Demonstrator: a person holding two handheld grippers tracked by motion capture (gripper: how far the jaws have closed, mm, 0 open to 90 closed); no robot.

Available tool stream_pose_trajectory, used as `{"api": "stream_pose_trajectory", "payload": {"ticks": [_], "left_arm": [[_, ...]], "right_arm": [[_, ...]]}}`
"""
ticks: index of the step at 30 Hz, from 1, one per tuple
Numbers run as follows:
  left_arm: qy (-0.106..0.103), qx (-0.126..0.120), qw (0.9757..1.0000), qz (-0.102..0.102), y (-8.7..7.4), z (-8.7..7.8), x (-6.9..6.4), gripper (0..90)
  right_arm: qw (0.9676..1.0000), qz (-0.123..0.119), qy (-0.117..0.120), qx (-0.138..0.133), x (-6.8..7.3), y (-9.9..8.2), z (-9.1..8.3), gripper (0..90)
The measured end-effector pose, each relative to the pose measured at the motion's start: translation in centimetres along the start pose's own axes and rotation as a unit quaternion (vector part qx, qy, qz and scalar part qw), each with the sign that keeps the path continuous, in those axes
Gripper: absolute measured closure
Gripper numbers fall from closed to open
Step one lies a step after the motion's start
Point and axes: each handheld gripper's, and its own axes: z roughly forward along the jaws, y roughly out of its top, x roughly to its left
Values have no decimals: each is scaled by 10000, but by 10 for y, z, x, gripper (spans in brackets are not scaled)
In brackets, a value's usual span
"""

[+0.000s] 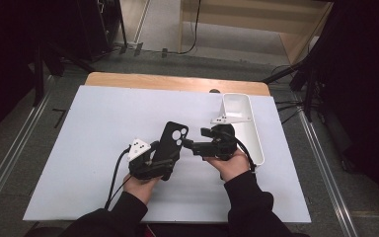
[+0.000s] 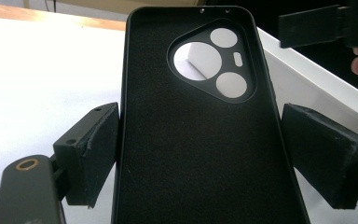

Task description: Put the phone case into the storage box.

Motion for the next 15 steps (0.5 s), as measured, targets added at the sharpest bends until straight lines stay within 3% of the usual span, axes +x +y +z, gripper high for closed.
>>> {"api": "stream_pose_trajectory", "payload": {"ticks": [15], "left_arm": [[-33, -50, 9999, 83, -2, 1, -6, 138]], "right_arm": [[9999, 106, 26, 38, -4, 9, 12, 202]]}}
